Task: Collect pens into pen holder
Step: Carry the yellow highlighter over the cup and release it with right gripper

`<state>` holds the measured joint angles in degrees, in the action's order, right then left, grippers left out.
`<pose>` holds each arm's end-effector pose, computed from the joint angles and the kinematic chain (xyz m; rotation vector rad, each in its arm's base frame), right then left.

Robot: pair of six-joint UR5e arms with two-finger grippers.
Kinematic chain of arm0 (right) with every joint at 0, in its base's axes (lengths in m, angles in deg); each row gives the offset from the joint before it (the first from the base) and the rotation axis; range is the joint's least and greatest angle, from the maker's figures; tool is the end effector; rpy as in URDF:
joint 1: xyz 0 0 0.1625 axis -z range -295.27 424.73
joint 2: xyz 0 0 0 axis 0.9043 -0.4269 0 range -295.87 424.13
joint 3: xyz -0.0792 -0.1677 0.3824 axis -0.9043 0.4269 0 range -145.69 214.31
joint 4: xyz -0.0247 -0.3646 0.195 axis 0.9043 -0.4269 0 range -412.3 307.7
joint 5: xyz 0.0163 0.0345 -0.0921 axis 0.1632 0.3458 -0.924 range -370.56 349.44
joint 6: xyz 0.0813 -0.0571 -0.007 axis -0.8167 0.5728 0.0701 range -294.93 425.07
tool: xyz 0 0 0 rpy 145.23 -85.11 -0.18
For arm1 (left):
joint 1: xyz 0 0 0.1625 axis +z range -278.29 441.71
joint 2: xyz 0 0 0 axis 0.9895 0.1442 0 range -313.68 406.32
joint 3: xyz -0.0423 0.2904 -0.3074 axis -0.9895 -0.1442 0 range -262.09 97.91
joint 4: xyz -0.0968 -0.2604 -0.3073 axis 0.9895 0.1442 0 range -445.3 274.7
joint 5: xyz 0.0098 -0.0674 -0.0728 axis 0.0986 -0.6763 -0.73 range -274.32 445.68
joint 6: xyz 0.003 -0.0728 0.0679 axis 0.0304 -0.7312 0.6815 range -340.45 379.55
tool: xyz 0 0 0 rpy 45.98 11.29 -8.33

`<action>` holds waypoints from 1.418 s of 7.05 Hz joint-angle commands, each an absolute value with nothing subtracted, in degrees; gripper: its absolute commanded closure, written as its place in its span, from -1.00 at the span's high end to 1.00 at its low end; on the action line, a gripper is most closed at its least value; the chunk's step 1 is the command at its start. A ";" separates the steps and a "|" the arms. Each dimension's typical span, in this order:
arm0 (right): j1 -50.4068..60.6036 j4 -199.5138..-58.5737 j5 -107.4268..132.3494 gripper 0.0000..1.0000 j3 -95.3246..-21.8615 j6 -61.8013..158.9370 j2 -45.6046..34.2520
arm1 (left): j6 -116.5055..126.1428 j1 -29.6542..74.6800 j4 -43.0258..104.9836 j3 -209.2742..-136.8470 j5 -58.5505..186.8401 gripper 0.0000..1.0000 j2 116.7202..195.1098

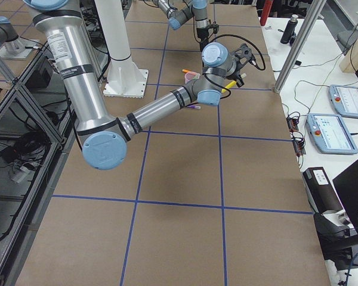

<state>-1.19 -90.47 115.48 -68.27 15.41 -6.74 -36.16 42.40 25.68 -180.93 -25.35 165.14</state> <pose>-0.1620 -0.5454 0.2679 0.8088 -1.2398 -0.0966 0.4384 -0.4851 0.2586 0.3379 1.0091 0.1086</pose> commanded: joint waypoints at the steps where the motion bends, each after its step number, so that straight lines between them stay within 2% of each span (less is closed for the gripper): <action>1: 14.46 -88.25 95.89 -1.00 -71.40 9.00 -3.99 | -33.19 42.16 25.79 -180.09 -25.15 0.99 163.66; 5: 34.54 -88.59 71.13 -1.00 -70.54 10.74 -0.91 | -31.43 41.72 25.88 -177.37 -25.15 0.99 163.74; 10: 43.28 -88.60 61.61 -1.00 -67.21 14.35 -1.00 | -30.56 41.37 25.97 -176.49 -25.15 0.99 163.74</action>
<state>42.31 -88.59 63.17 -68.28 13.50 -1.08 -31.23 41.48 25.90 -176.67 -25.15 163.74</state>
